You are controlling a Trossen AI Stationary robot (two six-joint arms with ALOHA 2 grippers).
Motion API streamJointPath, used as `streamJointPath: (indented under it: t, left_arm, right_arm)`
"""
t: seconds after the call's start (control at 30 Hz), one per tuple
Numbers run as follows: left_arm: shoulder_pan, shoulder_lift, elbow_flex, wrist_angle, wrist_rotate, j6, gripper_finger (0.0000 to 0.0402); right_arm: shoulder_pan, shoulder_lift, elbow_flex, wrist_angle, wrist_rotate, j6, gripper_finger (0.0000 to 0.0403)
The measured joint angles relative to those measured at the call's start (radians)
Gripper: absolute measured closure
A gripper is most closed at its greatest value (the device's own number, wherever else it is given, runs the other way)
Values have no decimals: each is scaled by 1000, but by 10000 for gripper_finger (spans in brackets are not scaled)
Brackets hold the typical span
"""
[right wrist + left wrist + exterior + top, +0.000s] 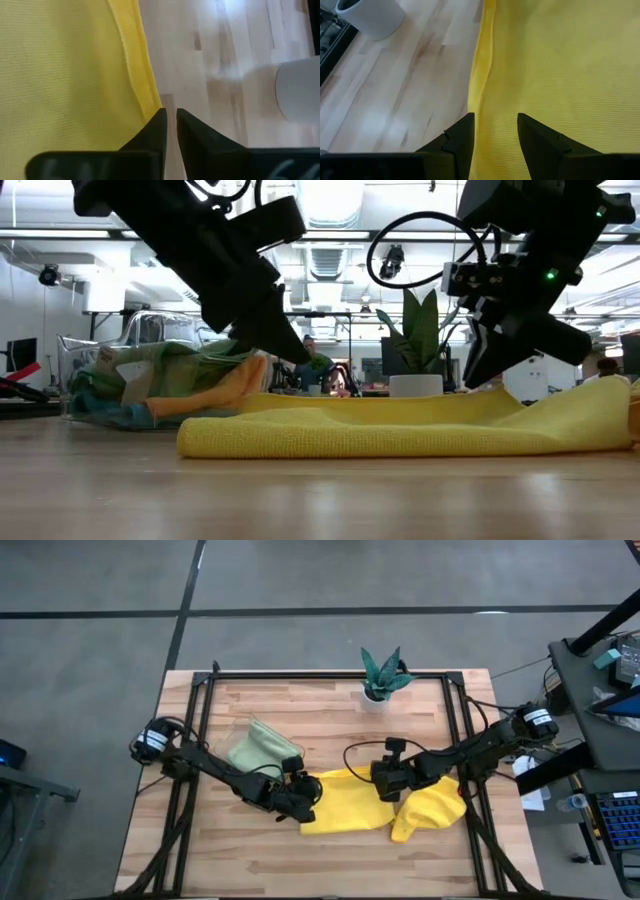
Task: Fold microfiber towels
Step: Fold the left yellow microfiber cloth
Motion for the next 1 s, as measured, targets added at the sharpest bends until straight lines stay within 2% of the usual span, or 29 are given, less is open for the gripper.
streamJointPath:
  t: [0.23, 0.6, 0.8, 1.0]
  left_arm:
    - [-9, 0, 30, -1, 19, 0, 268]
    - [-35, 0, 64, 9, 76, -2, 268]
    - [-39, -1, 83, 16, 77, -7, 268]
    - [-42, -2, 97, 41, 82, -5, 268]
  right_arm:
    - [0, -12, 8, -21, -11, 11, 376]
    - [1, -113, 53, -60, -189, 118, 306]
    - [3, -164, 53, -60, -196, 205, 279]
    - [3, -187, 53, -63, -198, 339, 273]
